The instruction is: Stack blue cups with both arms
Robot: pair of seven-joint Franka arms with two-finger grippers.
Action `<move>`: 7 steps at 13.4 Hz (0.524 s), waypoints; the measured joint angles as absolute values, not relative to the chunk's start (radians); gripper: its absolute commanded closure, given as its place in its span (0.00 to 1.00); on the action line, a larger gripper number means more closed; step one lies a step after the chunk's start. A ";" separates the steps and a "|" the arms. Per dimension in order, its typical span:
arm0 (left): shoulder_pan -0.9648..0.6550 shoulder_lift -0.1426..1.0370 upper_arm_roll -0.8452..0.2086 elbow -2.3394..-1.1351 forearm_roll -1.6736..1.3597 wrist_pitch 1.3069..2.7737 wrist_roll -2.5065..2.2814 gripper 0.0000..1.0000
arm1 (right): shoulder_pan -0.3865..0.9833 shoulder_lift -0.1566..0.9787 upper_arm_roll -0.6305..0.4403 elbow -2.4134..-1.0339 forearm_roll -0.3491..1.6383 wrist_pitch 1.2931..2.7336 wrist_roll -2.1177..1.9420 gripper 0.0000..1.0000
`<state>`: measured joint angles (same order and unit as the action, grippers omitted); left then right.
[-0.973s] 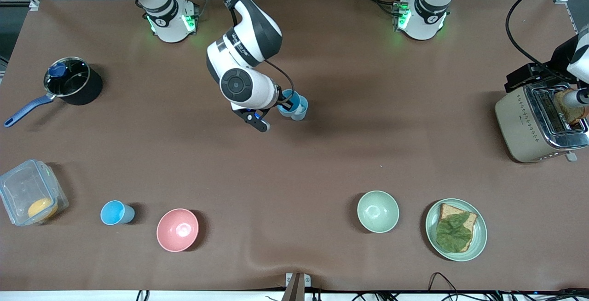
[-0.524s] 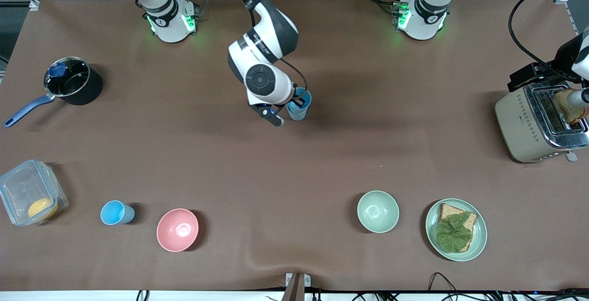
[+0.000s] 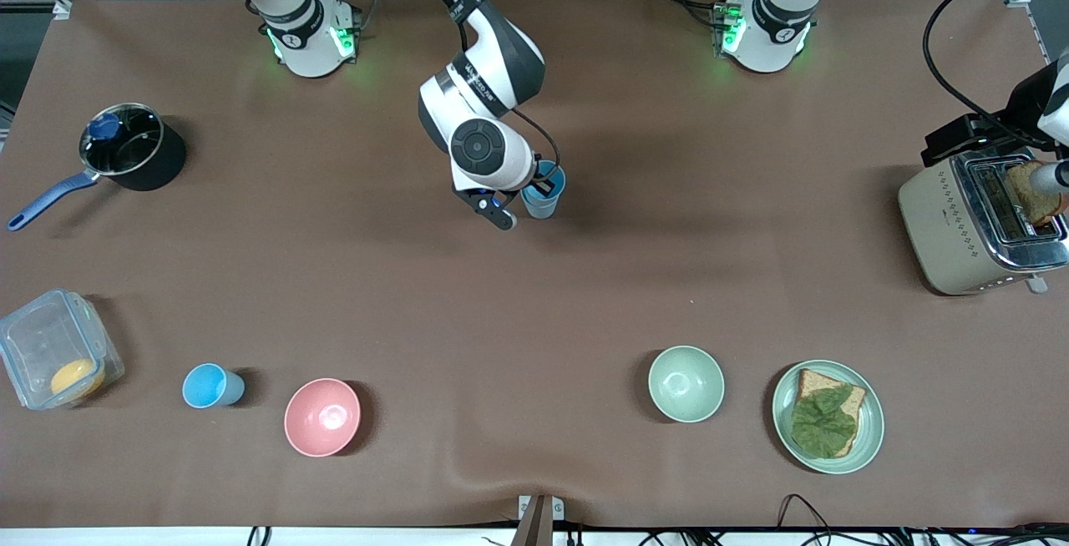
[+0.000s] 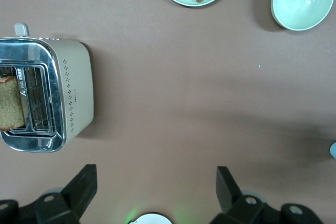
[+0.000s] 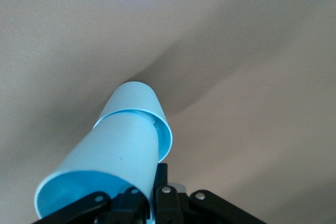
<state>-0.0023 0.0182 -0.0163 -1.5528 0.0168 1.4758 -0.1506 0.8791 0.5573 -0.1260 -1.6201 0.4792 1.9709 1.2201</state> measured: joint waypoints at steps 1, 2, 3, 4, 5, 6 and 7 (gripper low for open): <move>-0.002 0.018 -0.016 -1.553 0.017 1.476 -0.150 0.00 | 0.879 0.557 -0.126 -1.620 0.479 1.970 1.230 0.00; -0.002 0.018 -0.016 -1.553 0.017 1.476 -0.150 0.00 | 0.879 0.557 -0.125 -1.620 0.479 1.970 1.239 0.00; -0.001 0.018 -0.015 -1.552 0.017 1.476 -0.150 0.00 | 0.879 0.557 -0.125 -1.620 0.479 1.970 1.244 0.00; -0.001 0.018 -0.015 -1.551 0.020 1.476 -0.150 0.00 | 0.880 0.557 -0.125 -1.620 0.479 1.970 1.245 0.00; -0.001 0.018 -0.014 -1.548 0.025 1.476 -0.150 0.00 | 0.880 0.557 -0.126 -1.618 0.474 1.970 1.245 0.00; -0.003 0.018 -0.015 -1.544 0.033 1.476 -0.150 0.00 | 0.879 0.556 -0.127 -1.616 0.460 1.969 1.240 0.00; -0.004 0.018 -0.015 -1.541 0.041 1.476 -0.150 0.00 | 0.878 0.554 -0.131 -1.611 0.435 1.958 1.231 0.00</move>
